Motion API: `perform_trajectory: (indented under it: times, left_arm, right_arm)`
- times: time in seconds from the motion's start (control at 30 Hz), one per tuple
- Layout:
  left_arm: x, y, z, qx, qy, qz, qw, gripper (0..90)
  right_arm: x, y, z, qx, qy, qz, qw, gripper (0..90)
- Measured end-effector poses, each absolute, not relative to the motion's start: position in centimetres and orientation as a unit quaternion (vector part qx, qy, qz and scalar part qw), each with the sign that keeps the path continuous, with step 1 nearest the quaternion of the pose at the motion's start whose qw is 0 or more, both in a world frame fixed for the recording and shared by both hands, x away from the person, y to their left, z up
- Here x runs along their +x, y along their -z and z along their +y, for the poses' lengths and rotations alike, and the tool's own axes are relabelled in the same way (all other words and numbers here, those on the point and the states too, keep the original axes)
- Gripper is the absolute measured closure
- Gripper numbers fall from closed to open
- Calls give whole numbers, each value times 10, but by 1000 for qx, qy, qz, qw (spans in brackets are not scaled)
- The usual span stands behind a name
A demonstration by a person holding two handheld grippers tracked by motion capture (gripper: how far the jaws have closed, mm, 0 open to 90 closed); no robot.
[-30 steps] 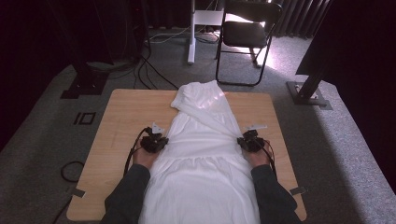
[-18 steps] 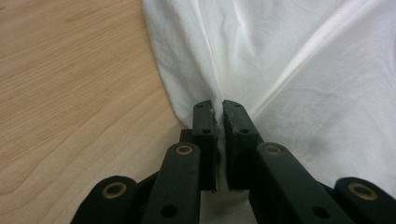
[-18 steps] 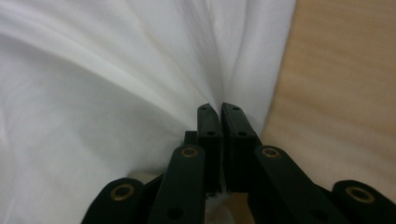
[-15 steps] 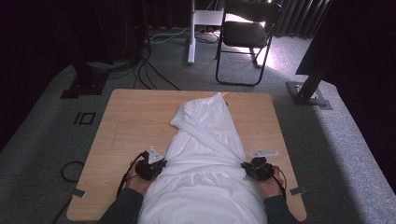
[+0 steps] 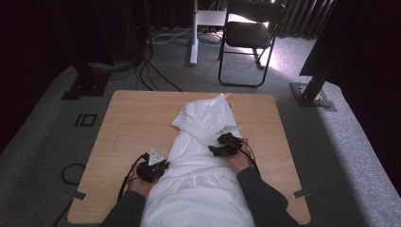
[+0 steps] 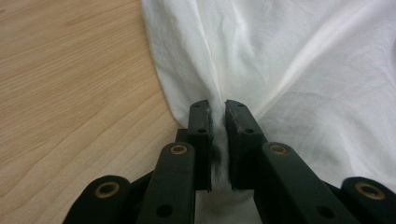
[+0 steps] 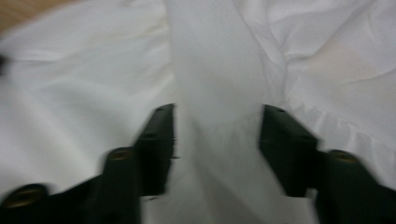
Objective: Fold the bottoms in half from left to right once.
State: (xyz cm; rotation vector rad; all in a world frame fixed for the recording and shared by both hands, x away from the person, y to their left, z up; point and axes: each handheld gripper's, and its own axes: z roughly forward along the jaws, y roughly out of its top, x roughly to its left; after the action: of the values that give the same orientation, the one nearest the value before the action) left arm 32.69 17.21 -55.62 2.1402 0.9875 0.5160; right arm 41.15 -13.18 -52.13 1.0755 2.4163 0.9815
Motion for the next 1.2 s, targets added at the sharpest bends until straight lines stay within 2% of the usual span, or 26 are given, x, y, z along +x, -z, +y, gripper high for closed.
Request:
perform_trajectory:
  times: [0.03,0.1,0.17,0.23,0.27,0.33,0.4,0.5,0.57,0.63,0.77,0.8,0.87,0.93,1.03,1.2]
  left_arm:
    - [327,556,172,828,-199,383,358,819]
    - [327,557,173,827,-199,383,360,819]
    - [327,557,173,827,-199,384,361,819]
    - [327,557,172,827,-200,383,359,820]
    - [327,557,172,827,-200,383,359,820]
    - [327,557,173,828,-197,382,361,822]
    - [326,557,171,829,-187,377,369,827]
    - [324,557,168,834,-197,369,359,838]
    - [324,557,168,834,-195,370,361,839]
    - [324,557,168,834,-194,370,361,839]
    - [324,555,169,836,-185,372,359,836]
    - [325,554,170,836,-178,376,359,823]
    - [329,549,174,833,-184,384,354,687]
    - [335,538,179,821,-194,393,365,599]
    - [351,518,178,803,-195,399,397,524]
    - [398,512,142,814,-178,396,386,476]
  right_arm:
    - [416,525,-126,379,-330,847,176,342]
    - [425,532,-120,378,-316,852,178,377]
    - [433,535,-120,372,-293,858,200,518]
    - [438,529,-132,386,-302,847,208,720]
    - [438,529,-132,386,-302,847,208,720]
    - [442,507,-165,427,-336,804,241,843]
    - [443,498,-184,441,-336,787,270,850]
    - [450,502,-207,468,-341,771,266,826]
    - [455,514,-219,494,-341,760,250,825]
    - [459,528,-227,513,-346,756,216,835]
    - [460,546,-226,516,-334,765,193,834]
    - [460,549,-225,514,-332,767,191,831]
    - [460,550,-224,512,-333,768,193,827]
    - [460,550,-223,510,-328,771,194,824]
    - [460,549,-222,508,-326,773,195,826]
    - [460,549,-219,510,-322,773,197,826]
